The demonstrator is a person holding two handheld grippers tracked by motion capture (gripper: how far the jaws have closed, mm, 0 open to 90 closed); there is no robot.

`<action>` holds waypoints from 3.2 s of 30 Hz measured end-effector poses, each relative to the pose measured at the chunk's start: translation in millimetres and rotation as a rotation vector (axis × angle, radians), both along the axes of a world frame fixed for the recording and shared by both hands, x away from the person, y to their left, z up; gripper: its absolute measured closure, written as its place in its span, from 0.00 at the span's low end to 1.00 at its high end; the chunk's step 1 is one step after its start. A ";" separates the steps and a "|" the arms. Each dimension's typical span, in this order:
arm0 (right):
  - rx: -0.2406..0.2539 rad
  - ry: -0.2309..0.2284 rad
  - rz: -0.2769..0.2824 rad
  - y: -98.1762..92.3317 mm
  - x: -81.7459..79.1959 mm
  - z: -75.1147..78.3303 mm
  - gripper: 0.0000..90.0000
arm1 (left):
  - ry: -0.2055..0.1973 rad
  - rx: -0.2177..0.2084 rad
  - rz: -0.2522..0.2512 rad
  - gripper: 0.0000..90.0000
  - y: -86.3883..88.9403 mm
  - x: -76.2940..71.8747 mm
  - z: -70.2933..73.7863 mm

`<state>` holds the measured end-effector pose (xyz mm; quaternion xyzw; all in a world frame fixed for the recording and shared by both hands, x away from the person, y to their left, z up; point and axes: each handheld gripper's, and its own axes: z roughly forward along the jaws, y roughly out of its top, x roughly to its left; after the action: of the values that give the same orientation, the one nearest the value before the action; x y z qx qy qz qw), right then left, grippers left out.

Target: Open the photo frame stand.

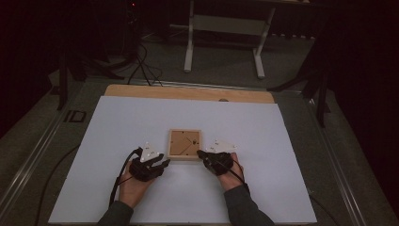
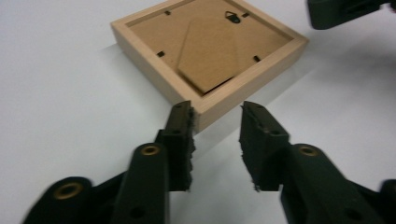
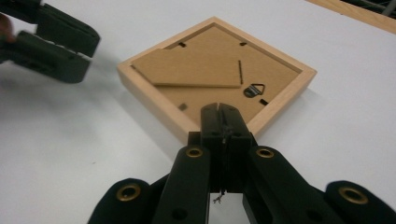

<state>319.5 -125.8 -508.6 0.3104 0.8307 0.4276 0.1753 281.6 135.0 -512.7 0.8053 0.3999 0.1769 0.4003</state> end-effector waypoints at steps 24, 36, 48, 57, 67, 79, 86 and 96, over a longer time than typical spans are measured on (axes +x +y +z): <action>-0.010 0.062 -0.052 -6.5 13.5 -14.6 1.00 | -0.009 0.065 0.013 0.52 -21.2 46.6 13.2; -0.008 0.053 -0.035 -3.0 14.5 -15.6 1.00 | 0.012 0.101 -0.034 0.47 -33.8 61.5 3.0; -0.009 0.016 0.008 8.5 8.0 -9.4 1.00 | 0.053 0.114 -0.047 0.55 -36.2 63.7 0.8; -0.023 0.014 0.000 10.0 7.5 -11.9 1.00 | 0.079 0.127 -0.053 0.56 -37.4 66.6 3.4; -0.031 -0.003 0.000 10.4 5.7 -12.5 1.00 | 0.036 0.149 -0.043 0.56 -40.7 62.1 6.0; -0.025 -0.004 0.011 8.6 7.0 -13.1 1.00 | -0.017 0.033 -0.003 0.62 -32.7 60.9 16.1; -0.024 -0.002 0.011 8.7 6.9 -13.0 1.00 | 0.006 0.102 -0.060 0.47 -38.3 57.4 10.3; -0.022 -0.001 0.015 8.4 7.3 -13.1 1.00 | 0.073 0.135 -0.048 0.55 -37.0 63.8 8.9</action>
<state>326.8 -117.3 -521.7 0.3021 0.8375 0.4199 0.1759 345.4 98.0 -503.7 0.8458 0.3818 0.1646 0.3343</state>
